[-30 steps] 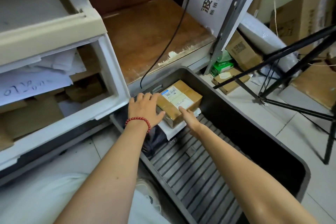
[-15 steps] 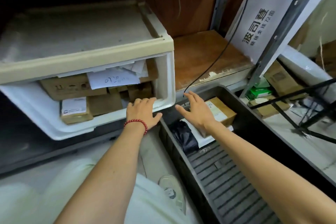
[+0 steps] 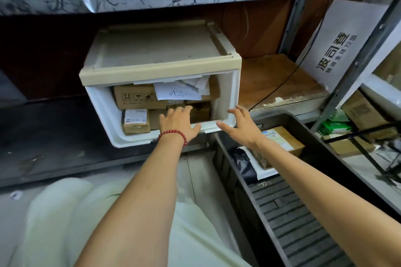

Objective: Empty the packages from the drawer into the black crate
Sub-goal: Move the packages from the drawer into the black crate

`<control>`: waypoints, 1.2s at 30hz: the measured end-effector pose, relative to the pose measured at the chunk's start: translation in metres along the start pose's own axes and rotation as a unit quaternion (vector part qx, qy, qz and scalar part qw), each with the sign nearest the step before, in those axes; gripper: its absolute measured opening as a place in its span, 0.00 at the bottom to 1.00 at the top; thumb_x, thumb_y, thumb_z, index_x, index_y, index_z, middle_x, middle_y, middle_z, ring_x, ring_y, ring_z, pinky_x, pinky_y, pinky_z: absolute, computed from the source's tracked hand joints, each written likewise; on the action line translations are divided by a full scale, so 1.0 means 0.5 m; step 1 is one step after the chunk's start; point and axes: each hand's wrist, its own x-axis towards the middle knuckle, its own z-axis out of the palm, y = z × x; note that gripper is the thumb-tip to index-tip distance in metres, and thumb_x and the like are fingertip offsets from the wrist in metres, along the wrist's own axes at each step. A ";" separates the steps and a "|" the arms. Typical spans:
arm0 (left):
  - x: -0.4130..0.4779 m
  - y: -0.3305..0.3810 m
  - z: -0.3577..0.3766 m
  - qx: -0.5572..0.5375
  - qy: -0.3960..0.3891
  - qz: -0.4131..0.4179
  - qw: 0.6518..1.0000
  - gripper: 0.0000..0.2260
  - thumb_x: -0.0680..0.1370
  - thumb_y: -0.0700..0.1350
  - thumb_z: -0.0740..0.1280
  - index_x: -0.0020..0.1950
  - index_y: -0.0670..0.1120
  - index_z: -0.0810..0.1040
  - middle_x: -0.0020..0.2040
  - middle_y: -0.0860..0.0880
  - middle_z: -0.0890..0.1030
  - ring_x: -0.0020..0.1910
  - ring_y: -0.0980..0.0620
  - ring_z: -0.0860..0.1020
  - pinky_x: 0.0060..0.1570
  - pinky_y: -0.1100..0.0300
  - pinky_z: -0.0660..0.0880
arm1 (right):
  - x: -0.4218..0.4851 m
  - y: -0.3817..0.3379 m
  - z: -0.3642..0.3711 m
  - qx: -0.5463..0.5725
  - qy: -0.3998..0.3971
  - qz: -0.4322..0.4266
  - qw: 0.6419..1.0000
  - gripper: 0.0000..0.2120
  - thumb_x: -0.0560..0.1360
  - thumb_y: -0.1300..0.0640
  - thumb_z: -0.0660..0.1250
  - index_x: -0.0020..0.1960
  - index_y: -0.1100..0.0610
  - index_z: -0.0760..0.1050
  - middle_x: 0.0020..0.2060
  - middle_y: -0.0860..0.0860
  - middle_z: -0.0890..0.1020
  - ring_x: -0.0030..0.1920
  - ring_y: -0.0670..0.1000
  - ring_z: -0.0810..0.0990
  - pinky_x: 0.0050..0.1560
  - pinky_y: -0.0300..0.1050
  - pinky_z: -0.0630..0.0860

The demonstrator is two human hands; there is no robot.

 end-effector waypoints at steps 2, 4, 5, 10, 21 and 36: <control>0.000 0.007 -0.004 -0.005 0.016 0.006 1.000 0.28 0.77 0.60 0.62 0.74 0.51 0.62 0.71 0.47 0.70 0.69 0.45 0.67 0.64 0.46 0.65 | -0.002 -0.014 -0.004 0.004 0.006 -0.012 1.000 0.34 0.77 0.39 0.63 0.76 0.55 0.59 0.78 0.51 0.52 0.76 0.53 0.59 0.72 0.50 0.61; -0.001 0.011 -0.001 -0.003 0.025 0.016 1.000 0.29 0.77 0.61 0.62 0.75 0.52 0.61 0.71 0.48 0.69 0.70 0.45 0.66 0.65 0.46 0.64 | -0.004 -0.026 -0.005 0.002 0.008 -0.022 1.000 0.33 0.77 0.40 0.63 0.76 0.55 0.59 0.78 0.51 0.52 0.76 0.53 0.59 0.71 0.49 0.61; -0.001 0.011 0.003 0.000 0.027 0.020 0.999 0.29 0.77 0.61 0.61 0.75 0.52 0.60 0.72 0.48 0.68 0.70 0.45 0.66 0.65 0.46 0.64 | -0.003 -0.029 -0.004 0.001 0.008 -0.025 1.000 0.33 0.77 0.40 0.63 0.76 0.55 0.59 0.78 0.51 0.52 0.75 0.53 0.60 0.71 0.49 0.62; -0.001 -0.018 0.049 0.000 0.051 0.023 0.998 0.31 0.78 0.59 0.62 0.77 0.52 0.55 0.75 0.47 0.60 0.72 0.46 0.62 0.66 0.46 0.63 | 0.015 -0.026 0.009 -0.002 0.029 -0.039 0.999 0.31 0.77 0.41 0.64 0.74 0.55 0.61 0.76 0.51 0.57 0.72 0.52 0.65 0.67 0.48 0.67; 0.089 -0.134 0.071 -0.081 0.137 -0.089 0.983 0.26 0.79 0.53 0.61 0.77 0.55 0.57 0.72 0.40 0.63 0.64 0.36 0.69 0.56 0.42 0.71 | 0.178 -0.020 0.073 0.003 0.082 -0.003 0.997 0.28 0.79 0.42 0.62 0.73 0.55 0.64 0.69 0.55 0.69 0.68 0.56 0.70 0.64 0.53 0.70; 0.154 -0.163 0.106 -0.305 0.198 -0.111 0.925 0.20 0.79 0.49 0.64 0.71 0.48 0.69 0.66 0.46 0.72 0.65 0.48 0.71 0.58 0.64 0.64 | 0.327 -0.070 0.162 0.513 0.088 0.154 0.840 0.18 0.75 0.64 0.70 0.62 0.59 0.70 0.55 0.54 0.76 0.48 0.50 0.82 0.50 0.46 0.82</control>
